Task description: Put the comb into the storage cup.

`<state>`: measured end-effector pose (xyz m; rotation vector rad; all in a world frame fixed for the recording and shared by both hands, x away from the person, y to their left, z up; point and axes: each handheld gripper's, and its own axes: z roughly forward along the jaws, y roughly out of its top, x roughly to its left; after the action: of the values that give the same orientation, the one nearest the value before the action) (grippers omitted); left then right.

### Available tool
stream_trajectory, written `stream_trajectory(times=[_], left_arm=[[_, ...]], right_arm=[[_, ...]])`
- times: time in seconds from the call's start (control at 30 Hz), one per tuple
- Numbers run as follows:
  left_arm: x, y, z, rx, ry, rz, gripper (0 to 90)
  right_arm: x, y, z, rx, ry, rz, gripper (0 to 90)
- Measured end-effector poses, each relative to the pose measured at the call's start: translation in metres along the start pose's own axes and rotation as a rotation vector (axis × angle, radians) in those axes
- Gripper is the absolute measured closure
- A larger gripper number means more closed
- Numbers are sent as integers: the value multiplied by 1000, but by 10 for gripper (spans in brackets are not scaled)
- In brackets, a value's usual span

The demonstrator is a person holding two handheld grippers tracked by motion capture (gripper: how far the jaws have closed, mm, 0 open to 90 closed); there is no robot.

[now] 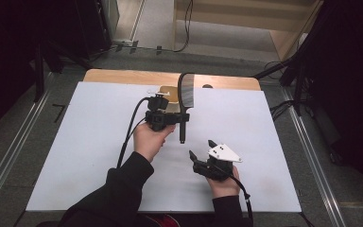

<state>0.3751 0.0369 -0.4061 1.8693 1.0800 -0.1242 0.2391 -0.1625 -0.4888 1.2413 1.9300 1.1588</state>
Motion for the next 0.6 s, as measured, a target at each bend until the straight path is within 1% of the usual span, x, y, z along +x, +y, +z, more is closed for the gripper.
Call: stream_trajectory(times=[0.13,0.17,0.27,0.37,0.53,0.6], left_arm=[[2,-1,-2,-14,0,18,726],[3,-1,-3,-17,5,23,726],[4,-1,-5,-22,9,30,725],[6,0,-7,-29,17,37,725],[10,0,-10,-37,12,30,725],[12,0,-11,-38,13,31,726]], right_arm=[[-5,2,-1,-3,-10,-13,217],[-8,2,-1,0,-13,-17,218],[-13,2,0,15,-10,-29,219],[-15,2,1,19,-19,-42,221],[-17,1,2,46,-19,-59,222],[-19,1,2,66,-27,-84,222]])
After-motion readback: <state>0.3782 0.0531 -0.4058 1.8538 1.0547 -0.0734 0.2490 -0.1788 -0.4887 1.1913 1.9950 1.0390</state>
